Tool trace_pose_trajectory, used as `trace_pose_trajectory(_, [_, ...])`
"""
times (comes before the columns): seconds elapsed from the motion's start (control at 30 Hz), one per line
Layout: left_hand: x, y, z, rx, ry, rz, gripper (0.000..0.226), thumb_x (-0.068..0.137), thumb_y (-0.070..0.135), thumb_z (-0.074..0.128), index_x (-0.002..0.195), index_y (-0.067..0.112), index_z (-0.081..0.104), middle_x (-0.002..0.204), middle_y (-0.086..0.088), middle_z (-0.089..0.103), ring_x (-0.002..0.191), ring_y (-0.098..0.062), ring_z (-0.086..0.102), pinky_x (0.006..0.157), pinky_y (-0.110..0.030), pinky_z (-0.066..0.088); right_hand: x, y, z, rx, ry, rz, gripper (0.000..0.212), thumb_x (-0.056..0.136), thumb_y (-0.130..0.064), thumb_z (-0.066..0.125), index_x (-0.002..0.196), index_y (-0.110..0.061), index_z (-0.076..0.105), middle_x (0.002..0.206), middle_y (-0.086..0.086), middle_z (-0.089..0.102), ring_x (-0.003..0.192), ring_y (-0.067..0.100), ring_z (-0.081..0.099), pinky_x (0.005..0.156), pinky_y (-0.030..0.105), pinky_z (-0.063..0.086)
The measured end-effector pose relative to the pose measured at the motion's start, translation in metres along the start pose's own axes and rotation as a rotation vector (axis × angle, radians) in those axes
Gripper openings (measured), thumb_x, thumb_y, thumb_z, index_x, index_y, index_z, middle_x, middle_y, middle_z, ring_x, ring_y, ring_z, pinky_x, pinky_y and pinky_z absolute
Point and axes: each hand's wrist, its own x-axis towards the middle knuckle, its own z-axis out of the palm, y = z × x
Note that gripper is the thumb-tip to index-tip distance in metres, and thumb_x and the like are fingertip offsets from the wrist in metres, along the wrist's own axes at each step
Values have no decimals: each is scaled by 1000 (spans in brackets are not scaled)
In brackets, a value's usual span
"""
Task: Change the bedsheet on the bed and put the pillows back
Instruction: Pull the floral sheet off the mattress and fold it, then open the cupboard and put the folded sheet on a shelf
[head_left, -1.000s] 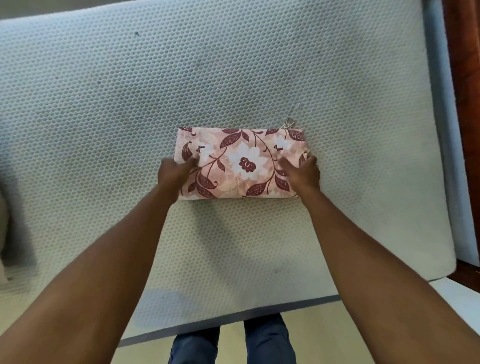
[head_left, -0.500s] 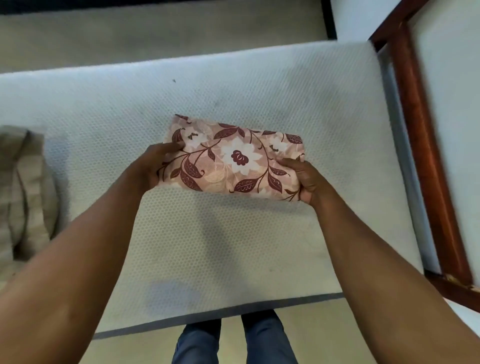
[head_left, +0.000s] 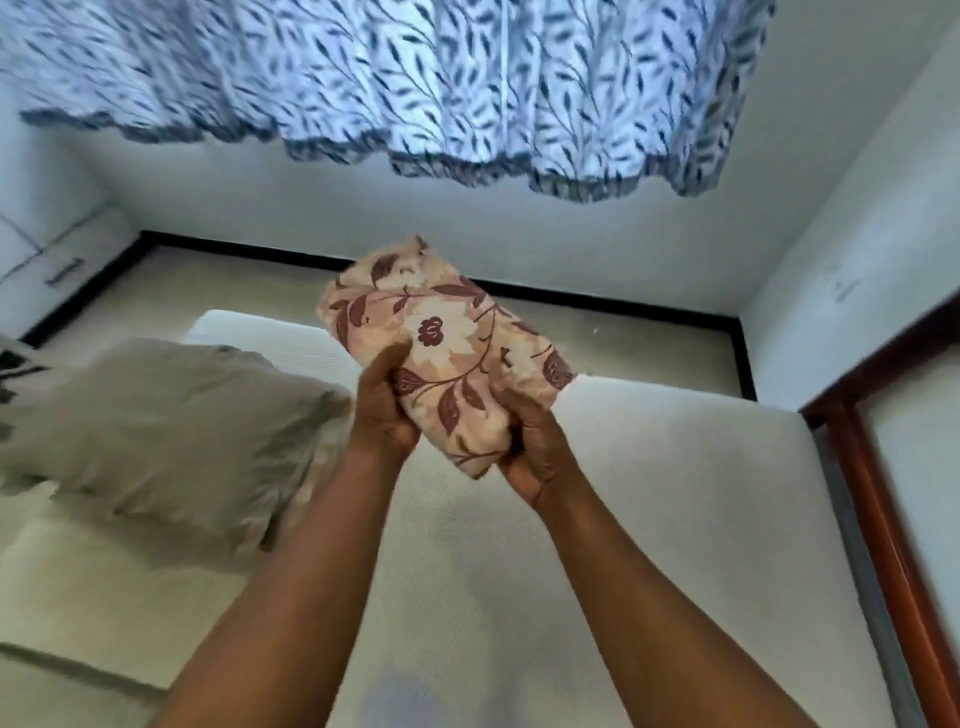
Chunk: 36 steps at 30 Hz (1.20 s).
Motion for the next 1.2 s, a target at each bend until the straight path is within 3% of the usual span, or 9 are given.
trace_pose_trajectory(0.1, [-21, 38, -34, -28, 74, 76, 52, 93, 10, 51, 143, -2, 49, 135, -27, 61, 123, -47, 59, 106, -63, 45, -14, 26, 43, 2, 9, 78, 44, 95, -11, 61, 139, -6, 58, 132, 17, 67, 121, 35, 65, 100, 50, 54])
trace_pose_trajectory(0.27, [-92, 106, -135, 5, 186, 152, 54, 83, 6, 59, 137, -1, 56, 131, -28, 63, 120, -48, 60, 103, -66, 45, -28, 80, 103, -122, 93, 238, 56, 92, -46, 55, 131, -7, 67, 126, 18, 70, 113, 36, 68, 91, 42, 54])
trace_pose_trajectory(0.4, [-158, 164, -222, 5, 242, 166, 57, 79, 4, 64, 135, -1, 57, 128, -28, 64, 113, -45, 65, 94, -61, 54, -25, 158, 192, -325, 14, 371, 46, 103, -36, 47, 137, -10, 63, 129, 19, 69, 116, 38, 67, 98, 50, 56])
trace_pose_trajectory(0.6, [-274, 254, -346, 26, 245, 152, 36, 85, 5, 56, 120, -2, 66, 112, -25, 72, 95, -39, 72, 86, -52, 60, -52, 269, 336, -454, -313, 588, 86, 95, -81, 22, 136, -18, 64, 133, 19, 66, 120, 38, 65, 105, 52, 50])
trace_pose_trajectory(0.67, [-308, 280, -384, 32, 285, 166, 39, 84, 5, 59, 122, -3, 65, 115, -26, 71, 96, -40, 71, 90, -55, 58, -69, 301, 387, -427, -459, 608, 77, 98, -75, 31, 136, -16, 64, 134, 20, 66, 118, 37, 66, 102, 52, 53])
trace_pose_trajectory(0.77, [-341, 315, -436, 11, 344, 178, 42, 85, 8, 60, 125, -3, 66, 122, -26, 68, 104, -41, 68, 105, -59, 47, -80, 346, 451, -467, -534, 605, 49, 99, -42, 61, 137, -12, 63, 129, 19, 69, 113, 35, 69, 101, 53, 54])
trace_pose_trajectory(0.83, [-354, 335, -458, -12, 360, 189, 36, 84, 9, 58, 116, -1, 73, 118, -24, 70, 99, -40, 70, 104, -57, 47, -72, 371, 474, -524, -546, 630, 50, 94, -31, 71, 138, -9, 60, 128, 21, 68, 118, 37, 67, 105, 57, 50])
trace_pose_trajectory(1.03, [-361, 409, -549, 24, 461, 282, 49, 81, 15, 71, 129, 4, 65, 125, -23, 68, 103, -38, 69, 95, -55, 56, -26, 462, 560, -634, -631, 649, 59, 82, -22, 85, 133, -2, 63, 130, 27, 65, 122, 45, 62, 106, 63, 47])
trace_pose_trajectory(1.2, [-344, 482, -622, 81, 598, 309, 55, 73, 16, 78, 126, 6, 66, 120, -21, 71, 104, -37, 71, 97, -52, 55, 31, 538, 641, -606, -719, 690, 57, 85, -21, 81, 136, -6, 60, 126, 24, 68, 117, 42, 66, 100, 58, 53])
